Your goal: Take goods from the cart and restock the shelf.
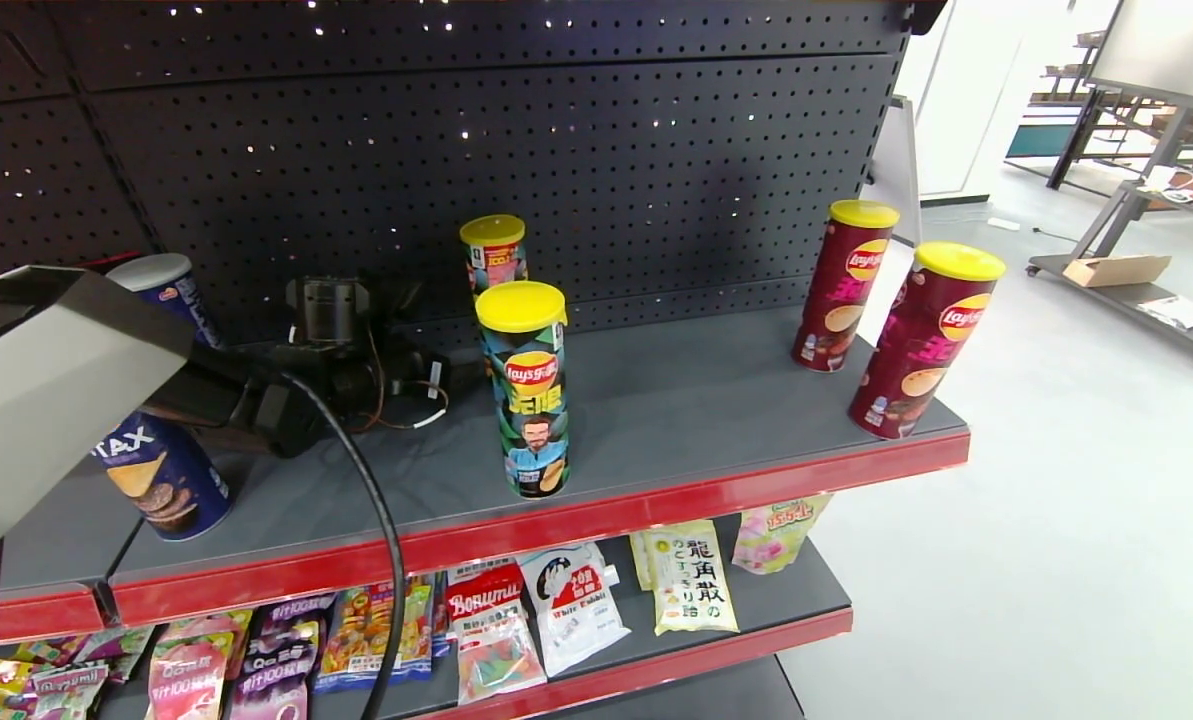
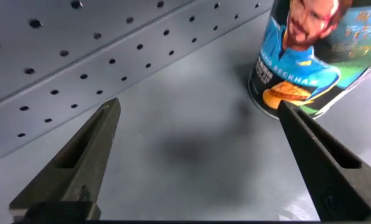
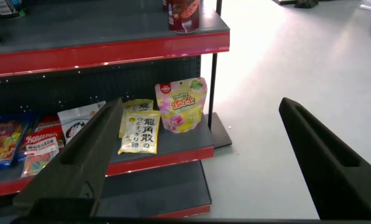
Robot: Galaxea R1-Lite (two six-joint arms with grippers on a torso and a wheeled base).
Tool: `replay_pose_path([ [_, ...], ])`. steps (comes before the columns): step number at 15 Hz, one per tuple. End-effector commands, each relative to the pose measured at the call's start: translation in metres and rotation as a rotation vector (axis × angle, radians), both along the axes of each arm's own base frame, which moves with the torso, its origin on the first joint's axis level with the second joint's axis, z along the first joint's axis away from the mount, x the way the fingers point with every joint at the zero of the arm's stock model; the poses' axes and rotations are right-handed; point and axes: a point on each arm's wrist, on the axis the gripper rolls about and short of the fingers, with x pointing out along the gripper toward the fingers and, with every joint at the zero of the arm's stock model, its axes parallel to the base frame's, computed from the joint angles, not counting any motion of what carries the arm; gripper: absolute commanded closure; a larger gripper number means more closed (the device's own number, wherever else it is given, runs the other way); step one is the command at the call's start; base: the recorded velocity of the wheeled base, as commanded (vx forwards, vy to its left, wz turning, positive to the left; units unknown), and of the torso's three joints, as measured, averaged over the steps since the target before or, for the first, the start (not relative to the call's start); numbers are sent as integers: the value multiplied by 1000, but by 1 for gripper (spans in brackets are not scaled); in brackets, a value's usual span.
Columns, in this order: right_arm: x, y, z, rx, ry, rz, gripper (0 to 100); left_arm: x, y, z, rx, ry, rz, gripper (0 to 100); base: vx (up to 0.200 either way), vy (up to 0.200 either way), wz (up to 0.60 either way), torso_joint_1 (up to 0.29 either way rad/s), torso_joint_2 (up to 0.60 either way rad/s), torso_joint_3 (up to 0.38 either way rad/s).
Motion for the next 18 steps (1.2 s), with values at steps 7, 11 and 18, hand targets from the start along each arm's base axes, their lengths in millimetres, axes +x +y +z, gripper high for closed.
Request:
replay_pose_path([
  [7,0,0,0,0,1,0,0,5,0,3,-3,-15,1,0,0,0,0,0,0,0],
  [11,0,0,0,0,1,2,0,15,2,3,-3,-38,19,0,0,0,0,0,0,0],
  [18,0,0,0,0,1,0,0,27,0,-6,-9,-45,24,0,0,0,0,0,0,0],
])
